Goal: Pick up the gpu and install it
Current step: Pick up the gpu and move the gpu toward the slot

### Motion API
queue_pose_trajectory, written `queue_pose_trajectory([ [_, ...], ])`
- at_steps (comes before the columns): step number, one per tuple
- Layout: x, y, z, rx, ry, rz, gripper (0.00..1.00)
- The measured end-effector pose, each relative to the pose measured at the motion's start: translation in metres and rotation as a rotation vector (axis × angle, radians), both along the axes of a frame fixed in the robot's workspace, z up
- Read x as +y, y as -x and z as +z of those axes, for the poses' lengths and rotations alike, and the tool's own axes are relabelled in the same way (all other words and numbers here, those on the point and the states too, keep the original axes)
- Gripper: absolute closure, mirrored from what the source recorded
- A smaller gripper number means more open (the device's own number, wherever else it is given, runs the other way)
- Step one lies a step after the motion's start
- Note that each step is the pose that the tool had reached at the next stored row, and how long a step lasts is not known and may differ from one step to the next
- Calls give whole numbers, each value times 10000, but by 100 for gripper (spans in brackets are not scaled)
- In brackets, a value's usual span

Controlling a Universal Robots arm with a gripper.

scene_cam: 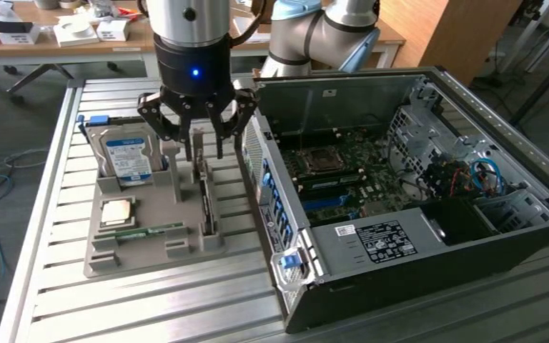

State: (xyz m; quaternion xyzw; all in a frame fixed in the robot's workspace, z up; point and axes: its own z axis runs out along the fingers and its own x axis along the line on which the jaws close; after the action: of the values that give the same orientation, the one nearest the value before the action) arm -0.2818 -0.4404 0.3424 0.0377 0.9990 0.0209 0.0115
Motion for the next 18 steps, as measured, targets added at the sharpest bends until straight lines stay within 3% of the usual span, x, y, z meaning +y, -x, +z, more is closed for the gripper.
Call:
queue_pose_trajectory([
  [6,0,0,-101,-1,0,0,53],
  [12,0,0,-111,-1,-1,0,53],
  [18,0,0,-216,-1,0,0,53],
])
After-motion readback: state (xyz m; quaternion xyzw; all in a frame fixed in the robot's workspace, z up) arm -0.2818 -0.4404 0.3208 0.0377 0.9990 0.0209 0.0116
